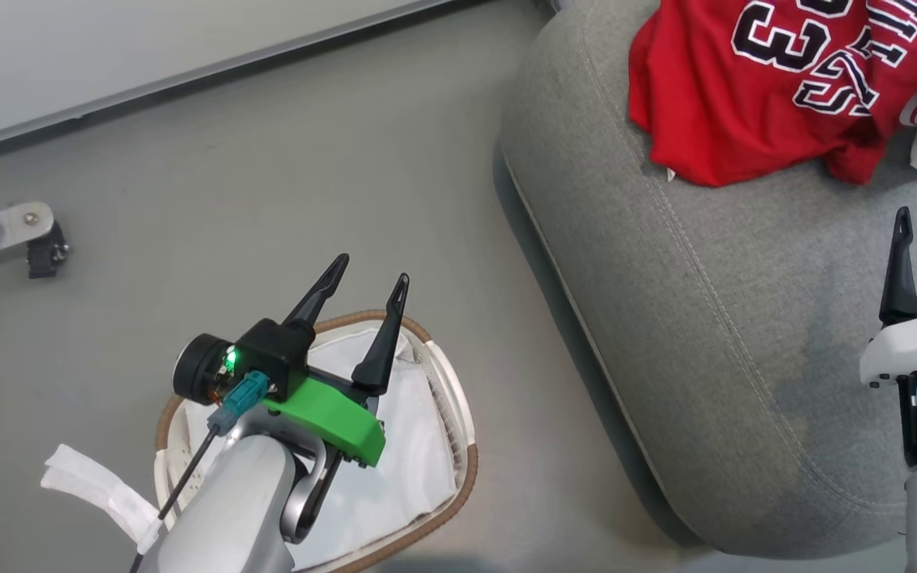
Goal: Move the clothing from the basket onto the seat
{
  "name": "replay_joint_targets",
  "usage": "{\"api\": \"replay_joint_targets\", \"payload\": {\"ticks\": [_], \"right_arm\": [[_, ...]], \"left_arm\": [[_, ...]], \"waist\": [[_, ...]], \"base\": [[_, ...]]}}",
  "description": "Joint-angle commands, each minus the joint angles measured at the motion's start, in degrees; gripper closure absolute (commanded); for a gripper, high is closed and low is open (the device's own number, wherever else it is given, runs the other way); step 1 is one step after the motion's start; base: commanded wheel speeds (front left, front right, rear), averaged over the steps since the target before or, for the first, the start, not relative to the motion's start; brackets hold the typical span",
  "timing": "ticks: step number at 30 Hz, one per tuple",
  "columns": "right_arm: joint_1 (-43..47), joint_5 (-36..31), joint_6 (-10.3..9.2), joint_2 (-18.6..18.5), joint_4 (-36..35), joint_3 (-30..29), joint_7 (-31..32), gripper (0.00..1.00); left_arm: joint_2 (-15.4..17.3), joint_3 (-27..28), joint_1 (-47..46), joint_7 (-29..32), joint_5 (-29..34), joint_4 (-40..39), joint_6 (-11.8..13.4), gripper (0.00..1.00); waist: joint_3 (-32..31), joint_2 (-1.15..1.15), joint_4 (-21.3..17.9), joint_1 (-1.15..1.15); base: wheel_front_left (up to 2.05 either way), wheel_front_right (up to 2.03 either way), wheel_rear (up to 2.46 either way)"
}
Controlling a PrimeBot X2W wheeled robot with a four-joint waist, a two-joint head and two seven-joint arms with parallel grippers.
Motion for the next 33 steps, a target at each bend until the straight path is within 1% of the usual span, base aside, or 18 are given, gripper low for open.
{"api": "replay_joint_targets", "payload": {"ticks": [1, 3, 4, 11, 17, 22, 28, 33], "right_arm": [[0.3, 0.18, -0.06, -0.71, -0.53, 0.26, -0.13, 0.0], [-0.43, 0.02, -0.06, -1.0, -1.04, 0.91, -0.13, 0.0], [-1.33, 0.06, -0.07, -1.66, -1.2, 1.72, -0.13, 0.0], [-2.81, 0.83, -0.06, -2.93, -0.8, 5.32, -0.13, 0.0], [-0.8, 1.43, -0.06, -1.83, -1.48, 8.05, -0.12, 0.0], [1.95, 2.59, -0.06, -0.23, -1.98, 10.52, -0.13, 0.0], [5.47, 4.45, -0.06, 1.56, -2.32, 12.58, -0.13, 0.0], [8.62, 6.95, -0.06, 2.03, -2.52, 13.83, -0.13, 0.0]], "left_arm": [[-0.37, 0.61, 1.03, -0.03, -0.12, -0.15, -0.12, 0.0], [-0.93, 1.4, 1.6, -0.03, -0.2, -0.29, -0.12, 0.0], [-1.67, 2.47, 2.2, -0.03, -0.16, -0.4, -0.12, 0.0], [-4.22, 8.58, 5.25, -0.04, 1.6, -1.46, 0.02, 0.0], [-5.67, 13.68, 9.26, -0.03, 2.07, -1.89, 0.01, 0.0], [-6.0, 18.06, 13.19, -0.04, 2.67, -2.2, 0.19, 0.0], [-6.25, 22.29, 17.32, -0.03, 3.8, -3.04, 0.64, 0.0], [-6.3, 22.68, 19.5, -0.03, 3.25, -3.38, 0.52, 0.0]], "waist": [[-1.77, 0.0, 1.64, 0.0], [-2.82, 0.0, 2.66, 0.0], [-3.86, 0.0, 3.89, 0.0], [-8.07, 0.0, 9.21, 0.0], [-12.02, 0.0, 14.43, 0.0], [-14.98, 0.0, 18.22, 0.0], [-17.11, 0.0, 21.25, 0.0], [-18.01, 0.0, 22.76, 0.0]], "base": [[0.0, 0.0, 0.0], [0.0, 0.0, 0.0], [0.0, 0.0, 0.0], [0.0, 0.0, 0.0], [0.0, 0.0, 0.0], [0.0, 0.0, 0.0], [0.0, 0.0, 0.0], [0.0, 0.0, 0.0]]}}
